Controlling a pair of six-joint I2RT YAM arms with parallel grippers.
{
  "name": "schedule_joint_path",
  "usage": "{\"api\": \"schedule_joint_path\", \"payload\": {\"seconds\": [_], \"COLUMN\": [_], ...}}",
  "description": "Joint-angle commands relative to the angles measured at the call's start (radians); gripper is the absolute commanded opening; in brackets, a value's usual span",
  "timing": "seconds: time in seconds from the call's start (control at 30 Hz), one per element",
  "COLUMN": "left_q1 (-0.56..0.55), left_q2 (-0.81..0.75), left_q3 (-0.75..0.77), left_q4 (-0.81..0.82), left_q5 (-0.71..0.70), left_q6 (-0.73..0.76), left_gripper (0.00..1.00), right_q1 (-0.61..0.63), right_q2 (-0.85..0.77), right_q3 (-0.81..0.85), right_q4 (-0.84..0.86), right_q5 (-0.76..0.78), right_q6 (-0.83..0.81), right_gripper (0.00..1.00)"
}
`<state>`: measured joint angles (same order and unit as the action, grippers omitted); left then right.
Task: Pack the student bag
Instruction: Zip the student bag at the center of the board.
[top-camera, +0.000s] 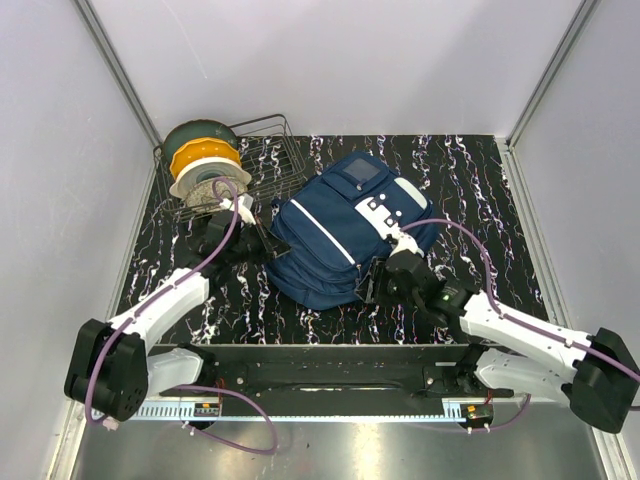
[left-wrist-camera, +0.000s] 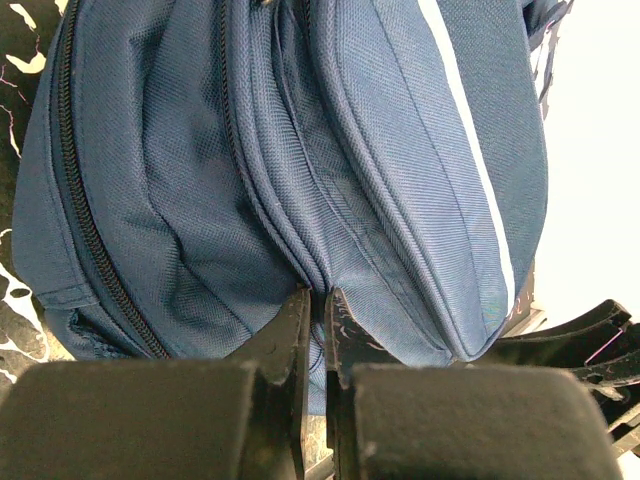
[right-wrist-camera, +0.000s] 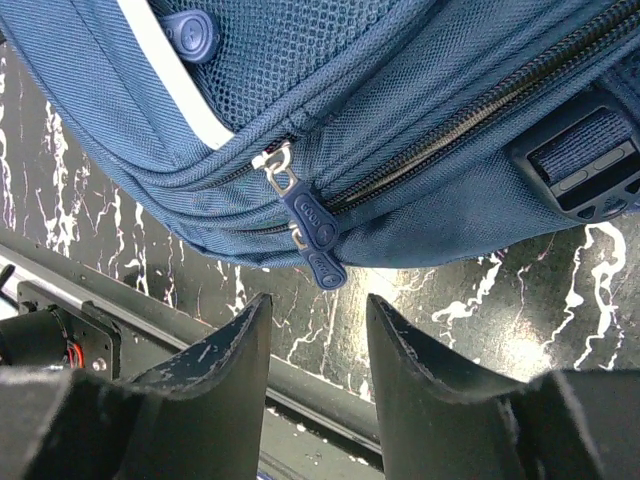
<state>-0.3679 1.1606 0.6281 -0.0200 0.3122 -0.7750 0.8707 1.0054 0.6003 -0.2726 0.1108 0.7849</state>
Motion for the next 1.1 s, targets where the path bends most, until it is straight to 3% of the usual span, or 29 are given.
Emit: {"api": "schedule_joint_path", "payload": {"seconds": [0.0, 0.37, 0.63, 0.73, 0.77, 0.87, 1.07], "left_q1": [-0.002, -0.002, -0.002, -0.002, 0.0, -0.002, -0.002], "left_q2": [0.013, 0.025, 0.042, 0.045, 0.048, 0.047, 0.047], "left_q3": [0.061, 0.059, 0.071, 0.071, 0.071, 0.071, 0.07], "left_q4": [0.095, 0.107, 0.111, 0.117, 0.117, 0.118, 0.126], "left_q5": [0.057, 0.071, 0.073, 0.082, 0.082, 0.082, 0.091], "left_q6": [0.005, -0.001, -0.001, -0.001, -0.001, -0.003, -0.01], "left_gripper": [0.0, 0.0, 0.0, 0.0, 0.0, 0.0, 0.0], "right_q1": [0.008, 0.025, 0.06, 0.062, 0.065, 0.068, 0.071], "right_q2": [0.039, 0.151, 0.173, 0.171, 0.17, 0.176, 0.214], "right_q3": [0.035, 0.07, 0.108, 0.108, 0.104, 0.098, 0.099], "right_q4": [0.081, 0.135, 0.053, 0.033, 0.035, 0.042, 0.061], "right_q5": [0.05, 0.144, 0.251, 0.257, 0.256, 0.245, 0.239], "right_q6": [-0.022, -0.047, -0.062, -0.059, -0.062, -0.061, -0.055], "right_gripper": [0.48, 0.43, 0.14, 0.16, 0.26, 0.34, 0.32]}}
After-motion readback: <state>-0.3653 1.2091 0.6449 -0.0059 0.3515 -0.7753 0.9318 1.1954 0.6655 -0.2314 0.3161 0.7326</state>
